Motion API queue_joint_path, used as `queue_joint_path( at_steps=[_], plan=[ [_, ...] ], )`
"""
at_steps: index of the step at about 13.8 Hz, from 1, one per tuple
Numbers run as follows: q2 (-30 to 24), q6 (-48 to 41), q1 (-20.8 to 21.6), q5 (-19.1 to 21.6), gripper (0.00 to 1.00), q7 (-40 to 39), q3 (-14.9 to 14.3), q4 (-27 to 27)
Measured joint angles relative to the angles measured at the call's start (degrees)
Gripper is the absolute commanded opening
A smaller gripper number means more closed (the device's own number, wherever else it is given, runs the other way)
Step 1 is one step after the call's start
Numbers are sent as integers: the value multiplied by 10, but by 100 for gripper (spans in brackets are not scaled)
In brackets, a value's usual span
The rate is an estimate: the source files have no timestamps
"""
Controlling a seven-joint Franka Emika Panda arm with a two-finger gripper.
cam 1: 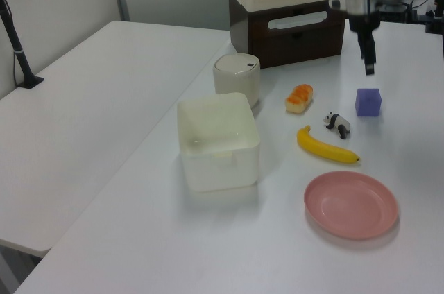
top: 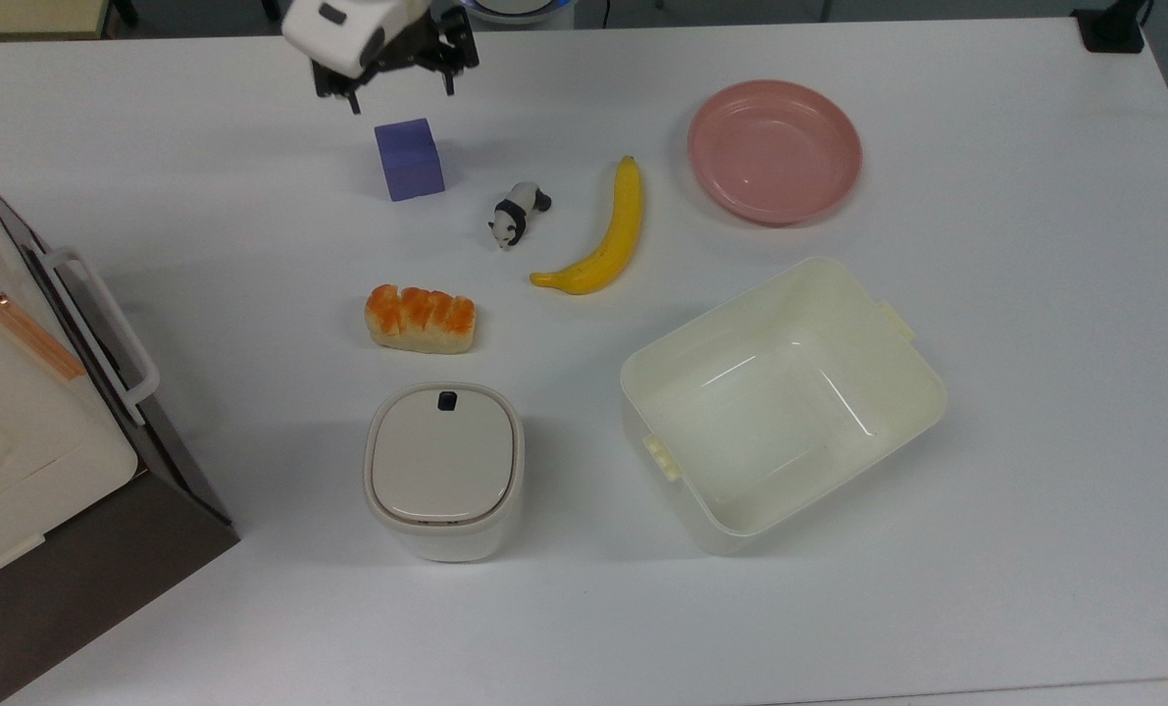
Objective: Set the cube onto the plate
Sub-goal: 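Lower the open gripper over the purple cube and close on it, then lift the purple cube and carry it over the pink plate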
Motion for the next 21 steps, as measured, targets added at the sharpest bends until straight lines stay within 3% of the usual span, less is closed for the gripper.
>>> queue_joint_path(
  at_steps=[3, 7, 9, 11, 12, 14, 19, 21],
  plan=[
    [15, 38, 0, 0, 100, -2, 0, -38],
    [57, 69, 0, 0, 97, -2, 0, -46],
    [63, 69, -3, -17, 80, -2, 0, -46],
    [68, 69, -10, -25, 57, -2, 0, -46],
    [74, 70, -13, -25, 55, -2, -1, -46],
    [78, 75, -15, -25, 43, -2, -1, -43],
    [78, 76, -12, -25, 42, -2, 0, -34],
    [77, 53, 24, -25, 42, 3, 5, -1]
  ],
)
